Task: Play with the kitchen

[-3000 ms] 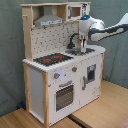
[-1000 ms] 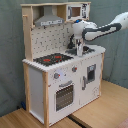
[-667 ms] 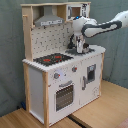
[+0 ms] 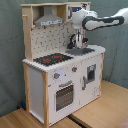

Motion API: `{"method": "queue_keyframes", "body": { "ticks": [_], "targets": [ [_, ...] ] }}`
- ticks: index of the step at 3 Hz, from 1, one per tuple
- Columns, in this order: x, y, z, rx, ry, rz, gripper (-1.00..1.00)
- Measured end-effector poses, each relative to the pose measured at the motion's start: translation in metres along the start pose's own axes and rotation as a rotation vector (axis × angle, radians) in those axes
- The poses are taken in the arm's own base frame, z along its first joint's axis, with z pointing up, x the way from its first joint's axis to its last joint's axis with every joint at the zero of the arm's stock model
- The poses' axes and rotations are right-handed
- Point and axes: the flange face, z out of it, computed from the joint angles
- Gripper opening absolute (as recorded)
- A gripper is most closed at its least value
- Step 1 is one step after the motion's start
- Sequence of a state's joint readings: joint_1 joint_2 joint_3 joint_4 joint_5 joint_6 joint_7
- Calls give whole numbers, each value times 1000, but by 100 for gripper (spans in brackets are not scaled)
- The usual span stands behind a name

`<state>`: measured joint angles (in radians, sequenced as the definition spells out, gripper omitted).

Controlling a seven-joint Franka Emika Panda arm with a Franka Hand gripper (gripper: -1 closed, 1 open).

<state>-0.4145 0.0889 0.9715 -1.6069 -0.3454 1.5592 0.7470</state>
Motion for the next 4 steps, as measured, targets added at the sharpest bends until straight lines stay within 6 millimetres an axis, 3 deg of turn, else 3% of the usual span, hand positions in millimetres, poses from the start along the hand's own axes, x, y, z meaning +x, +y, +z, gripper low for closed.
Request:
{"method": "queue_keyframes", "body": {
  "ticks": [1,2,4],
  "targets": [
    [-26,-40,-20,59,46,-43,-100],
    [-45,-76,-28,133,70,-89,-100],
    [-54,-124,-34,235,92,-164,-100]
  ]
}}
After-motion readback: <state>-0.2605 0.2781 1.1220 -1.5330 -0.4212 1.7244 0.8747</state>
